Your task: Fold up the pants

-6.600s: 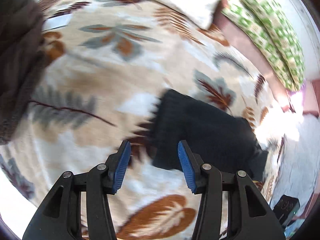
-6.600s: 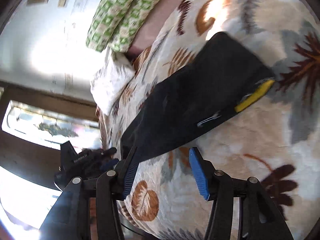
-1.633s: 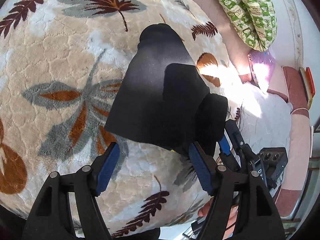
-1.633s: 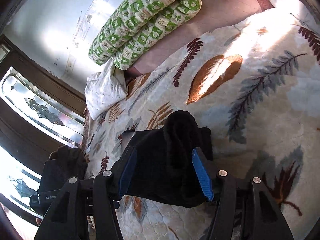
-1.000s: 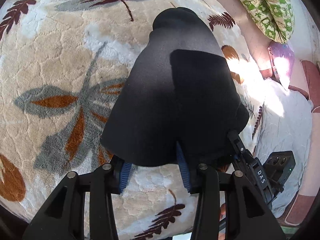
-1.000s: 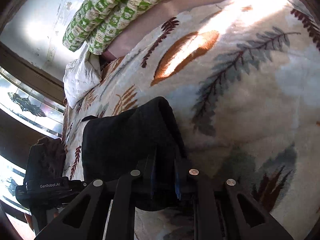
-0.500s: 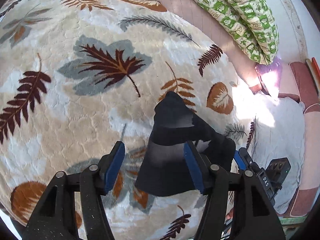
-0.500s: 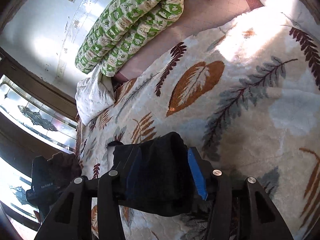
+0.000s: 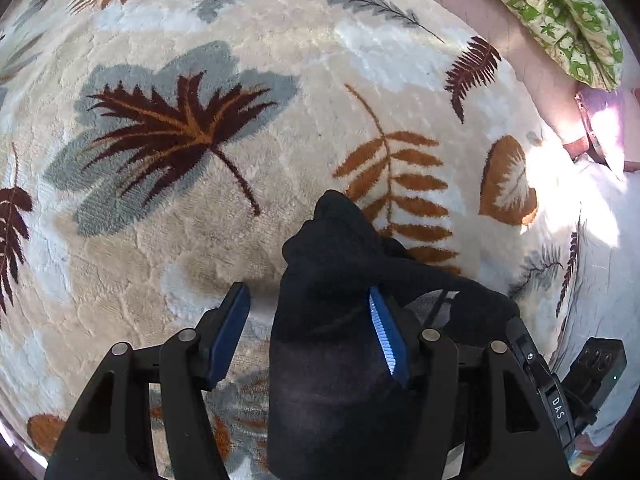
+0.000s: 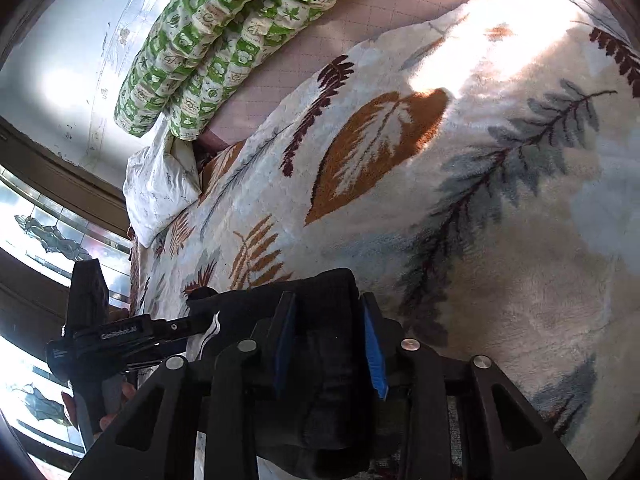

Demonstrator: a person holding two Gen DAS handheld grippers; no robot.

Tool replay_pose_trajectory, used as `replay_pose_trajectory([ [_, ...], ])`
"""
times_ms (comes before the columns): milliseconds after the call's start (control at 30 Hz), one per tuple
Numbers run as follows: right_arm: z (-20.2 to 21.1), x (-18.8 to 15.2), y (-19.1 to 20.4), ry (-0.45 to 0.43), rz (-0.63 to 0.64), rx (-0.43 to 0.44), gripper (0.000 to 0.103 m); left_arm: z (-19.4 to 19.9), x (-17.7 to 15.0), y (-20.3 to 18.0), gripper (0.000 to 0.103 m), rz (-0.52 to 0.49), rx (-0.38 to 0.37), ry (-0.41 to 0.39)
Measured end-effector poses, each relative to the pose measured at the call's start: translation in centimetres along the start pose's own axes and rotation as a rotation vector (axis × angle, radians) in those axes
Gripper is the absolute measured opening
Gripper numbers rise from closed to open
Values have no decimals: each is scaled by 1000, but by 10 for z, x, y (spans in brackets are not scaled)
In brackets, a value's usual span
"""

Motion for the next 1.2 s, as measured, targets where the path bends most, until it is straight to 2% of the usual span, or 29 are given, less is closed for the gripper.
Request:
replay_pose_trajectory([
  [67, -9, -4, -7, 18, -12, -15, 33, 7, -3, 0, 61, -30, -12, -9],
  [100, -11, -5, -9, 17, -15, -22, 40, 13, -5, 3, 61, -35, -37, -8],
  [167, -10, -4, -12, 13, -44, -22, 45, 27, -9, 15, 61, -31, -104, -8],
  [267, 7, -4, -12, -13, -87, 78, 49, 46, -17, 33, 61, -36, -141, -18],
  [367, 26, -7, -9, -20, -80, 102, 59, 49, -30, 45, 61, -51, -156, -11],
  [500, 36, -16, -11, 0, -98, 126, 66, 38, -44, 51, 61, -56, -182, 26],
  [733, 16, -31, -14, 77, -141, 139, 66, 29, -44, 51, 61, -67, -211, 55],
  [867, 5, -30, -10, 103, -120, 133, 68, 37, -46, 56, 62, -103, -203, 18],
  [967, 3, -29, -9, 113, -103, 148, 71, 35, -44, 59, 69, -107, -213, 19],
  [1200, -5, -25, -8, 131, -110, 182, 72, 11, -48, 27, 72, -168, -232, 82],
])
Point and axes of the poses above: each gripper's, at about its wrist camera, not at the fingertips, and z roughly against the way its jaws point, y to its left, x to its top, the point moved 1 cm from there along -z, roughly the way its jaws point, and after that the axes turned 5 degrees about z, right-handed, at the moved point
